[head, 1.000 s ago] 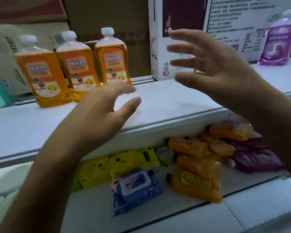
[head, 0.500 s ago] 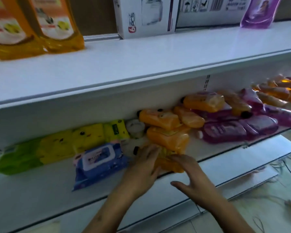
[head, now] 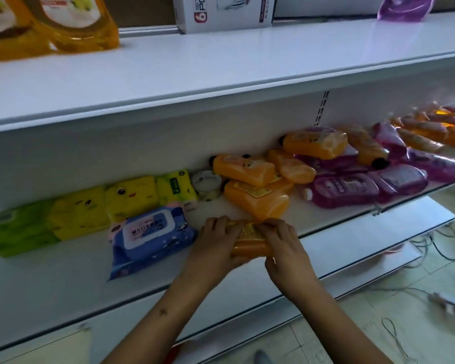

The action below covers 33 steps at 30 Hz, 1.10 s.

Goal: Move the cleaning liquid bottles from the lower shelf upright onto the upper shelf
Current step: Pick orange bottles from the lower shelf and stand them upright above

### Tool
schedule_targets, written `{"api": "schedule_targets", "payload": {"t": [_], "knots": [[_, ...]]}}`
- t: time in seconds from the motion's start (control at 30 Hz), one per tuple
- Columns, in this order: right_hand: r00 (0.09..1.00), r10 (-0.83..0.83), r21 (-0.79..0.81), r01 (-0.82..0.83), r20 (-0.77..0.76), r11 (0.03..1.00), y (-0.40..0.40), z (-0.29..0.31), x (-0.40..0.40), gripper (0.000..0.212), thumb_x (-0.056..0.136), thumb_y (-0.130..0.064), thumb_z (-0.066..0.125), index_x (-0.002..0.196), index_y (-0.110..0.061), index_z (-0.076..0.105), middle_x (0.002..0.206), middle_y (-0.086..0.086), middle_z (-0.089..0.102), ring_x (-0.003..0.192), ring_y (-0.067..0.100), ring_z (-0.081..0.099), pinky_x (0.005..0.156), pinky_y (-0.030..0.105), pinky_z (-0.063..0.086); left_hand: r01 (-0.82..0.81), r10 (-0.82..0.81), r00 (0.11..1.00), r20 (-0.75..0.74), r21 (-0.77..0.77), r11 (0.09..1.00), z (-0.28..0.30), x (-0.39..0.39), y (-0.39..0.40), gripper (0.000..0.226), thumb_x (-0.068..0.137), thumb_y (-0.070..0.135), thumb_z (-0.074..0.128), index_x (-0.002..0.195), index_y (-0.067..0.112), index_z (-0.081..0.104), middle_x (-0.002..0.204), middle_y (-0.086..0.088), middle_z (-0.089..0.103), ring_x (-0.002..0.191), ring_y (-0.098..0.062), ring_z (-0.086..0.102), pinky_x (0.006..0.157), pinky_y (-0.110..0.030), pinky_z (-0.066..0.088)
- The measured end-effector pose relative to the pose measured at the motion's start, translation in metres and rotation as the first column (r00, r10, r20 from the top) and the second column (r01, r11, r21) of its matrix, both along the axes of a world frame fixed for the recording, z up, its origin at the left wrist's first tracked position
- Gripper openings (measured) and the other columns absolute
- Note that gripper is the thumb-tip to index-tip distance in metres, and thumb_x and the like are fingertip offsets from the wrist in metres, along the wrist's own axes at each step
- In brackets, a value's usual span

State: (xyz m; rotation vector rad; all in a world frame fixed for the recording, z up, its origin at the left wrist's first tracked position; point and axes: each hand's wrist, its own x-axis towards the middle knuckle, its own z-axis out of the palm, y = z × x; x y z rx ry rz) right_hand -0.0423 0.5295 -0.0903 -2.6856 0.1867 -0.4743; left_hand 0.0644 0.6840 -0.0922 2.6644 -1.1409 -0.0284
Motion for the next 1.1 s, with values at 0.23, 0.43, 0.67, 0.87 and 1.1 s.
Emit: {"api": "schedule_targets", "payload": {"t": [0.23,0.43,0.67,0.87,1.1], "knots": [[0.997,0.023,-0.108,-0.016,0.070,0.994,0.006,-0.009,-0.028,0.059,0.072,-0.014,0.087,0.128,-0.015,0.065,0.125,0.010,0.062,0.108,0.032,0.061,0.068,0.039,0.058,-0.004,-0.001,1.000,-0.027,-0.197,0.980,-0.012,-0.028,0.031,0.074,0.085,0.050,0.068,0.149,0.029,0.037,0.153,0.001,0.033,0.141,-0.023,0.026,0.115,-0.038,0.025],[1.000,0.000,0.273,0.006,-0.021,0.962,-0.007,0.016,-0.029,0.049,0.082,-0.028,0.074,0.129,-0.018,0.063,0.120,-0.002,0.063,0.106,0.012,0.060,0.086,0.018,0.046,-0.175,0.110,0.984,-0.140,-0.653,0.737,0.000,-0.060,0.062,0.054,0.094,0.017,0.064,0.141,0.027,0.041,0.141,0.001,0.046,0.132,-0.011,0.038,0.110,-0.019,0.028],[0.990,0.009,0.972,0.139,-0.143,0.187,0.033,0.052,-0.056,0.045,0.084,-0.040,0.059,0.119,-0.013,0.065,0.109,0.014,0.075,0.097,0.031,0.074,0.069,0.036,0.061,-0.189,-0.169,0.856,-0.489,-0.599,0.778,0.034,-0.094,0.056,0.096,0.079,0.075,0.059,0.146,0.060,-0.008,0.148,0.040,0.018,0.135,0.015,0.022,0.109,-0.018,0.024],[0.997,0.063,0.883,0.017,-0.052,0.470,0.025,0.086,-0.072,0.032,0.087,-0.054,0.063,0.109,-0.034,0.076,0.110,0.000,0.076,0.104,0.018,0.072,0.083,0.023,0.057,-0.343,-0.589,0.518,-0.621,-0.781,0.522,0.043,-0.105,0.037,0.118,0.070,0.037,0.090,0.148,0.057,0.004,0.142,0.029,0.050,0.130,-0.002,0.052,0.101,-0.022,0.048],[0.999,0.043,0.568,-0.041,0.011,0.822,-0.003,0.120,-0.094,0.035,0.083,-0.053,0.054,0.117,-0.062,0.056,0.104,-0.017,0.062,0.094,0.011,0.063,0.079,0.031,0.053,-0.320,-0.657,0.497,-0.567,-0.824,0.468,0.062,-0.102,0.006,0.094,0.084,0.012,0.078,0.151,0.042,0.019,0.142,0.008,0.057,0.129,-0.020,0.057,0.098,-0.029,0.051]]}}
